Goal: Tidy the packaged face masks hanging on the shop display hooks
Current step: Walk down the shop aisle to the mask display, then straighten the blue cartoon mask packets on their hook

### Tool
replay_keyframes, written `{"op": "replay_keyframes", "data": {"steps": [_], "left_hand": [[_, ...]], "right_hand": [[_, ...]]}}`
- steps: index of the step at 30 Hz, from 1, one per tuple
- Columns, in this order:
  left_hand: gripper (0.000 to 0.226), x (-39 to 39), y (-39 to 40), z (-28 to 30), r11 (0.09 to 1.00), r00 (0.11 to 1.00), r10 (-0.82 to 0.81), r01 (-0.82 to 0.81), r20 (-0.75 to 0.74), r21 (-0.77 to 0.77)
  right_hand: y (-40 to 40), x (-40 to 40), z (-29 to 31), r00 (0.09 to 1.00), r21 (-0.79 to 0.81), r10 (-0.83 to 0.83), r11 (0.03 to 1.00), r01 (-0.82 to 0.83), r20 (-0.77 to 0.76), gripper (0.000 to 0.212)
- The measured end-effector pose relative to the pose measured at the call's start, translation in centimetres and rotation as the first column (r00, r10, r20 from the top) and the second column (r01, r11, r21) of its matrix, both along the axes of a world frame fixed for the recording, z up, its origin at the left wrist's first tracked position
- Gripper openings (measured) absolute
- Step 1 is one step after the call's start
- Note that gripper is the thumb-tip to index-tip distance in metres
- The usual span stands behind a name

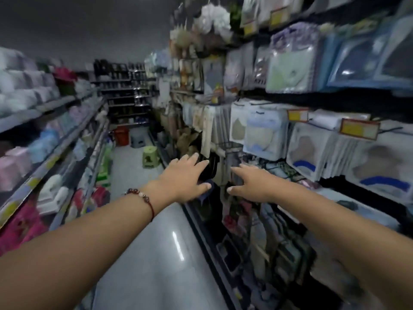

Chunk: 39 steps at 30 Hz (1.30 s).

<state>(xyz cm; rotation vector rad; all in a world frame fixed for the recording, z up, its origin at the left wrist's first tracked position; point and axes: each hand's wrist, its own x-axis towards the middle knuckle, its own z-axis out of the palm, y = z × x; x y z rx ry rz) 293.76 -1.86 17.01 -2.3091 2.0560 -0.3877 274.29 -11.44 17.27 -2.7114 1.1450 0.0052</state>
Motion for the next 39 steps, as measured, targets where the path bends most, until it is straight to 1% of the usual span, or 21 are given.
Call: {"op": "replay_keyframes", "data": {"steps": [3,5,8,10,13,17,20,24,27,32,35,37,39], "left_hand": [[0.078,1.7,-4.7,3.7,0.996,0.996,-0.083,0.083,0.02,-0.014],[0.078,2.9,-7.2,5.5,0.992,0.992,-0.123,0.123,0.004,-0.005],[0.079,4.8,-10.5,7.8,0.982,0.982,-0.187,0.187,-0.023,-0.014],[0.081,6.1,-12.6,8.8,0.973,0.973,-0.229,0.229,0.002,0.001],[0.083,7.5,-15.9,10.7,0.951,0.948,-0.308,0.308,0.082,0.011],[0.079,7.5,-19.9,13.7,0.897,0.893,-0.434,0.441,0.121,-0.03],[0.079,6.5,-22.2,15.4,0.827,0.823,-0.551,0.561,0.139,-0.043],[0.079,4.3,-23.4,17.5,0.697,0.698,-0.698,0.714,0.161,-0.071],[0.079,1.8,-23.4,19.0,0.599,0.607,-0.778,0.794,0.162,-0.102],[0.078,-2.9,-22.3,21.0,0.493,0.501,-0.856,0.865,0.127,-0.091],[0.077,-6.0,-22.0,22.5,0.423,0.439,-0.887,0.897,0.142,-0.129],[0.077,-7.9,-22.0,23.4,0.375,0.399,-0.903,0.913,0.159,-0.159],[0.077,-9.8,-22.5,24.3,0.337,0.369,-0.906,0.925,0.209,-0.174]], "right_hand": [[-2.9,0.8,4.1,0.999,-0.069,-0.043,0.997,0.045,0.025,0.077],[-4.6,1.4,6.0,0.996,-0.096,-0.077,0.992,0.081,0.05,0.076],[-6.9,2.1,7.4,0.984,-0.14,-0.16,0.976,0.169,0.074,0.078],[-7.8,2.3,7.9,0.969,-0.188,-0.233,0.951,0.246,0.085,0.078],[-7.8,1.6,8.9,0.931,-0.203,-0.347,0.909,0.364,0.115,0.078],[-6.6,0.3,10.6,0.831,-0.199,-0.523,0.808,0.555,0.191,0.078],[-5.1,0.1,13.1,0.751,-0.219,-0.626,0.718,0.66,0.211,0.074],[-3.0,0.1,16.8,0.649,-0.282,-0.733,0.591,0.756,0.205,0.078],[-1.1,-0.3,18.9,0.572,-0.322,-0.792,0.496,0.807,0.214,0.079],[2.6,-1.9,21.4,0.432,-0.367,-0.88,0.342,0.865,0.199,0.077],[4.4,-3.6,22.4,0.356,-0.378,-0.91,0.26,0.889,0.212,0.075],[5.2,-5.0,22.9,0.32,-0.396,-0.921,0.214,0.893,0.224,0.071],[5.5,-6.7,23.3,0.296,-0.418,-0.929,0.183,0.89,0.223,0.071]]}}
